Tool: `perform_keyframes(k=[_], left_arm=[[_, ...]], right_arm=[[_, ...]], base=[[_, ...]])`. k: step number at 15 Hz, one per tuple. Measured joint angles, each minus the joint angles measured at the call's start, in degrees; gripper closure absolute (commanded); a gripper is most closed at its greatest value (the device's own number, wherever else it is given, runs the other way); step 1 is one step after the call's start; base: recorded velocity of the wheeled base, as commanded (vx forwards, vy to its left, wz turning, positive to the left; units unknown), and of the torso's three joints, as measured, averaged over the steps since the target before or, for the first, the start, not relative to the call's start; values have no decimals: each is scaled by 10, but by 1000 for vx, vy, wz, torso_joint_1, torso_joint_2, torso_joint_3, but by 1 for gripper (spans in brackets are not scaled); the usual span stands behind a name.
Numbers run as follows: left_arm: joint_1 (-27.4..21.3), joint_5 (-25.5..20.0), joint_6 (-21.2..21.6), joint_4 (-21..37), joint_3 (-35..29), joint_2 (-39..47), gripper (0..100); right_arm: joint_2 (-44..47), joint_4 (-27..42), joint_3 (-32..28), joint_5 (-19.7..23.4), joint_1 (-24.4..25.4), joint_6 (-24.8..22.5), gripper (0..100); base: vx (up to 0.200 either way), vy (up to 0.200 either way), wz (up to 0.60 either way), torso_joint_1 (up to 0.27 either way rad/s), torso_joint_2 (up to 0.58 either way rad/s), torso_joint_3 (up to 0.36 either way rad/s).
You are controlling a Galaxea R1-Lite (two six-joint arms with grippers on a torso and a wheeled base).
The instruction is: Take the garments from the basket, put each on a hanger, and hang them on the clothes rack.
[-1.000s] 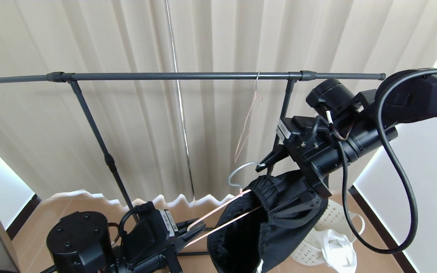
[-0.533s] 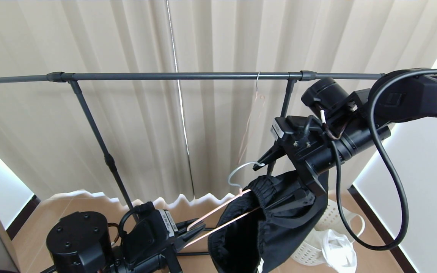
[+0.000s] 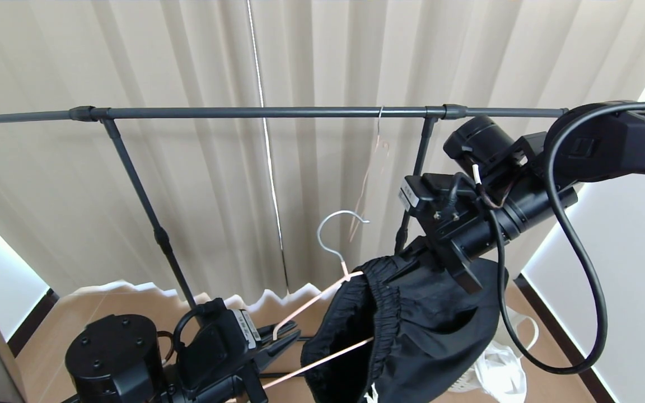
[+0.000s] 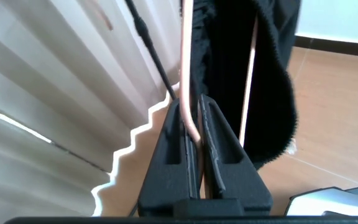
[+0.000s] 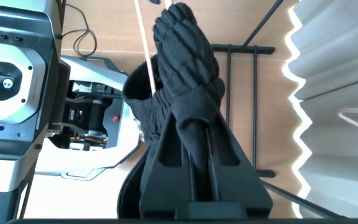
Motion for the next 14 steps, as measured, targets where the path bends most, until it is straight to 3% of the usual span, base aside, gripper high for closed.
perform_keyframes(k=[2,3,9,14], left_arm=[[0,15,0,0,-1,0,100],[0,16,0,0,-2,0,0],[12,13,-9,1,21,-2,0],[78,-4,-44,1,62,-51,0]], right_arm=[[-2,0,0,0,0,0,100],[-4,0,1,0,0,0,100],[-25,2,8,-2,1,1,100],[-36,-7,5,-28,-20,8,100]], base=[[0,0,0,0,0,0],[0,0,0,0,0,0],[0,0,0,0,0,0],[0,0,0,0,0,0]])
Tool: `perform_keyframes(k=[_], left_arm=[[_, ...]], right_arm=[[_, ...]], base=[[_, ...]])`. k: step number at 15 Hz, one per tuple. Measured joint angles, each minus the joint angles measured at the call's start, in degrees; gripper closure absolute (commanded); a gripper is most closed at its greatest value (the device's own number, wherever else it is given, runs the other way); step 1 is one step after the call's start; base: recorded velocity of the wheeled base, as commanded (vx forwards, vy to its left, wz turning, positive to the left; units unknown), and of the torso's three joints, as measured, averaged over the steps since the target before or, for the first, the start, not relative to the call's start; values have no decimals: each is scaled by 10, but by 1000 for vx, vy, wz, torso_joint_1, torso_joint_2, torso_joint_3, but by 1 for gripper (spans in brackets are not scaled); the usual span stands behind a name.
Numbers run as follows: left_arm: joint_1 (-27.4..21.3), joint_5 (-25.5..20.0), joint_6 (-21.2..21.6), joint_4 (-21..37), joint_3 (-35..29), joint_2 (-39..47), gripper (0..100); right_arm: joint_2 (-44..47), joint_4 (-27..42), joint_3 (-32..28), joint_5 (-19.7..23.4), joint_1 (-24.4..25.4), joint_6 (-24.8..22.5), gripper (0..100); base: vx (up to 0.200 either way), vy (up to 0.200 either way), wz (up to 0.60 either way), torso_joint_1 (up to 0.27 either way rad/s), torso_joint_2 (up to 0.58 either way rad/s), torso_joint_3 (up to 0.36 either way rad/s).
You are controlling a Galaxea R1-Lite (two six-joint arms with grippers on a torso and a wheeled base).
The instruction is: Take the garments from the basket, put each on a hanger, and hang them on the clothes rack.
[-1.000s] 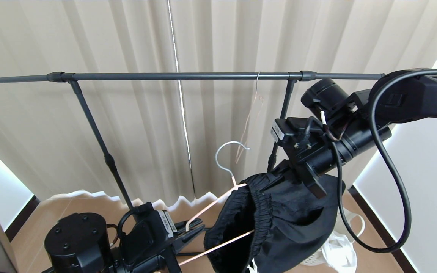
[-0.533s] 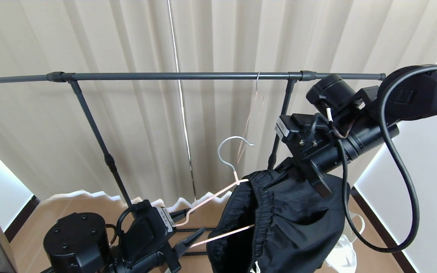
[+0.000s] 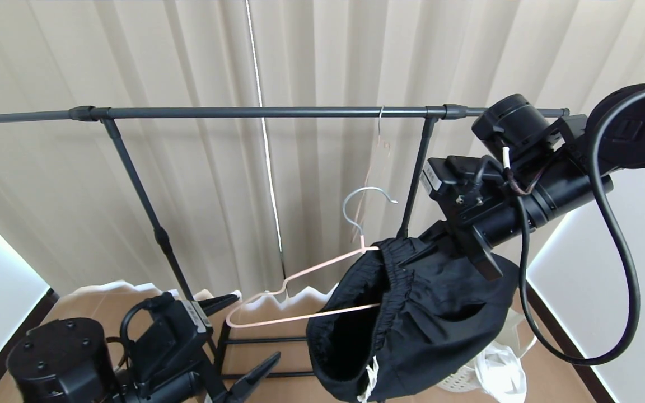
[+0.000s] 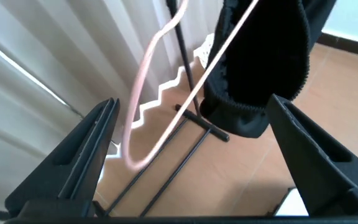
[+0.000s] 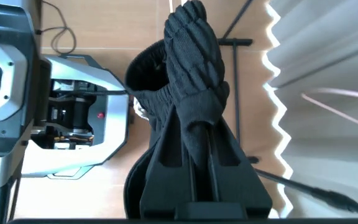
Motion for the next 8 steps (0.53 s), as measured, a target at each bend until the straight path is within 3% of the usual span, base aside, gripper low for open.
perform_keyframes(k=[3,6,8], left_arm=[[38,3,-49,0,3,-23,0],[47,32,-53,1,0,-24,0],[46,57,-69,48,-45,-30,0]], right_arm=[[-3,-58,8,-25,-4,43,100],[-13,-204,68,-55,-5,99,100],[-24,-303,125,-88,-6,148,100]], base=[[0,0,0,0,0,0],[0,0,0,0,0,0],[0,0,0,0,0,0]])
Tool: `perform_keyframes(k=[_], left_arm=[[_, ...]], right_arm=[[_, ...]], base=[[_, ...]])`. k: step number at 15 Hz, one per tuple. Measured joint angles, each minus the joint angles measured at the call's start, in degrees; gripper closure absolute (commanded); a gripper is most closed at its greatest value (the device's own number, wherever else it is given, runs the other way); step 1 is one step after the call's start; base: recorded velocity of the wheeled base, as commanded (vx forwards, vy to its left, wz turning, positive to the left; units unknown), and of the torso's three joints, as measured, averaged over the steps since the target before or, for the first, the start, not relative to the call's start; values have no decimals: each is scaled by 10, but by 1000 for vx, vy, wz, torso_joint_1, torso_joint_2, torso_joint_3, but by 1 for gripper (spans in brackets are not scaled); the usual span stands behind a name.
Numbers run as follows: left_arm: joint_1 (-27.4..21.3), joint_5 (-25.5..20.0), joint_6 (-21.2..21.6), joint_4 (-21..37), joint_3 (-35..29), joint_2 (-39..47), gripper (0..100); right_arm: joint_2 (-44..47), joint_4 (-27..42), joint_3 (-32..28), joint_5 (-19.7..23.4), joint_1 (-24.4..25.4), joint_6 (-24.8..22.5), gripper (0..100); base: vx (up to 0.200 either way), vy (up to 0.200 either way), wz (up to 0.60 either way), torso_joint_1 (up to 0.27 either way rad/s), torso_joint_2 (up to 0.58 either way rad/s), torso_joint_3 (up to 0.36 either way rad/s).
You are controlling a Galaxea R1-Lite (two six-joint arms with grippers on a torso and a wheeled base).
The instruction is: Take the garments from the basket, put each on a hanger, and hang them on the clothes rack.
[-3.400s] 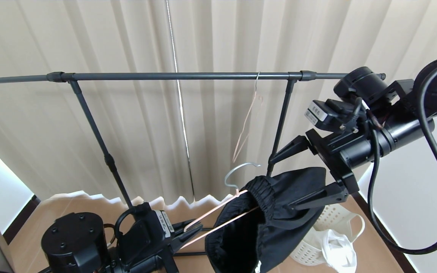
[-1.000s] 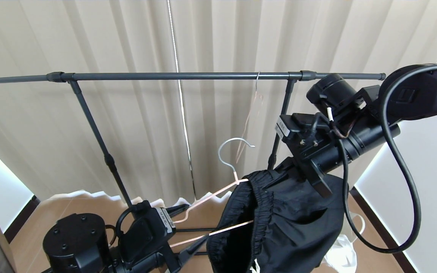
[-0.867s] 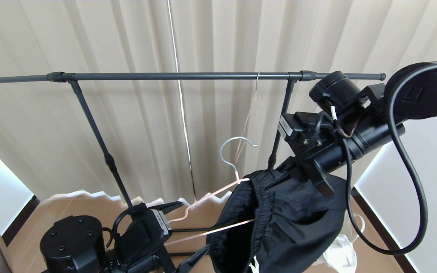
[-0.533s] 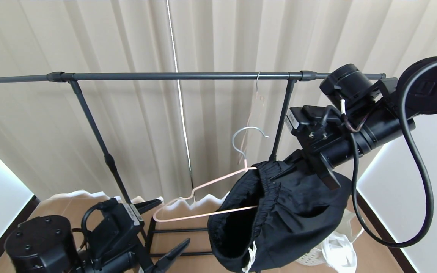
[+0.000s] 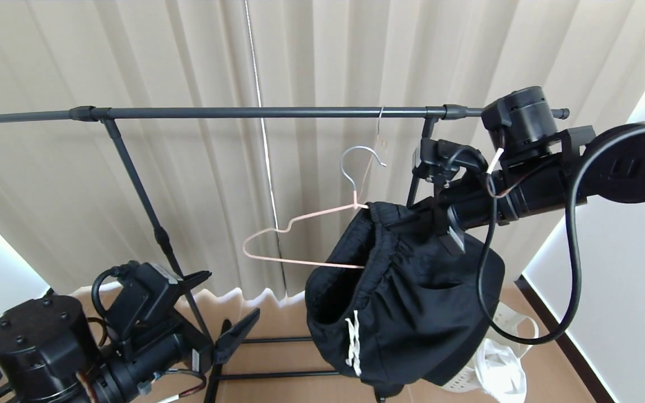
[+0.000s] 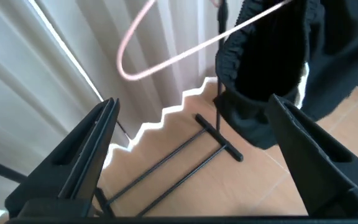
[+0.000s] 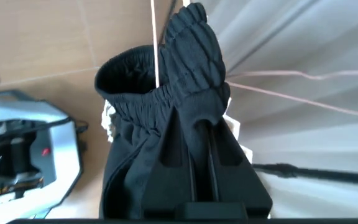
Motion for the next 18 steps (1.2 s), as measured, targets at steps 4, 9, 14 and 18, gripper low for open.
perform_keyframes(k=[4,9,14,18], left_arm=[[-22,22,-76,249,-126,-36,0],[-76,27,-158,368,-208,-23,0],[-96,48,-170,372,-287,70,0],[-104,56,-171,372,-345,136,0]], right_arm=[[-40,-188,163,-29,0,80,100],[-66,-531,356,-63,-2,139,100],[-79,-551,391,-76,0,143,100],[-93,-552,401,-76,0,142,100]], base=[[0,0,0,0,0,0],[0,0,0,0,0,0],[0,0,0,0,0,0],[0,0,0,0,0,0]])
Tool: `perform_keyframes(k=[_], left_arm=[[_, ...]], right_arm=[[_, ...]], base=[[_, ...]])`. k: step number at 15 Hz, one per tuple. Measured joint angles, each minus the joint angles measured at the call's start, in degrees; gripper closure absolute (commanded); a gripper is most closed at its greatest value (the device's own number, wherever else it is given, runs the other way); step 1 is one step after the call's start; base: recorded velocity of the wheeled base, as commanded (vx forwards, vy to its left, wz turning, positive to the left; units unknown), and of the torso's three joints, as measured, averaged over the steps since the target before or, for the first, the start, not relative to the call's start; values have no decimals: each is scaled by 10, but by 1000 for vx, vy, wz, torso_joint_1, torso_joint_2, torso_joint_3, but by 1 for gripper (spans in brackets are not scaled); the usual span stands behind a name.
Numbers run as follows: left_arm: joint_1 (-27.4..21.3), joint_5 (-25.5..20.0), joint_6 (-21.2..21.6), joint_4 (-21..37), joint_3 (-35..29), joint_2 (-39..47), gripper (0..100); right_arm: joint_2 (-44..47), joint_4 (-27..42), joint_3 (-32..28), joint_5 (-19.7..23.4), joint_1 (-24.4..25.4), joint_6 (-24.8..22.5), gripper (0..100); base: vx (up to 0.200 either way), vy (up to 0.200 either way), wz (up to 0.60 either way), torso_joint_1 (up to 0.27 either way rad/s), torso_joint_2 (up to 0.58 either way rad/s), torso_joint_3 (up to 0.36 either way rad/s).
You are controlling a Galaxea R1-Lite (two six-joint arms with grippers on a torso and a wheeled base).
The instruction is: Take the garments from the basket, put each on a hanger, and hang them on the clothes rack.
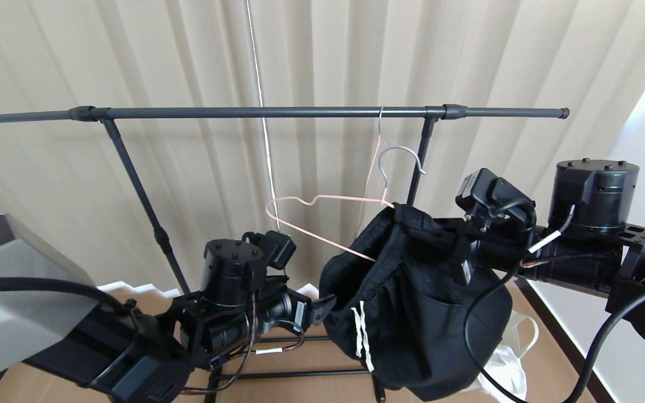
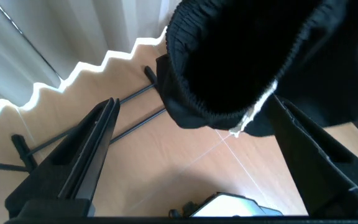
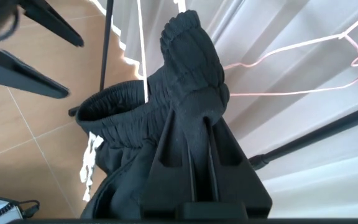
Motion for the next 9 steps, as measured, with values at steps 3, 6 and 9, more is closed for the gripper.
perform_keyframes(k=[3,6,9], left_arm=[[-1,8,0,0,-39,43,0],[-2,23,2,1,-67,71,0],[-2,37,2,1,-77,84,0]], right_arm=[[-12,0,7,0,1,0,100],[-26,0,15,0,3,-1,100],[-43,0,25,0,13,-1,100]], base=[[0,0,0,0,0,0],[0,0,0,0,0,0],[0,0,0,0,0,0]])
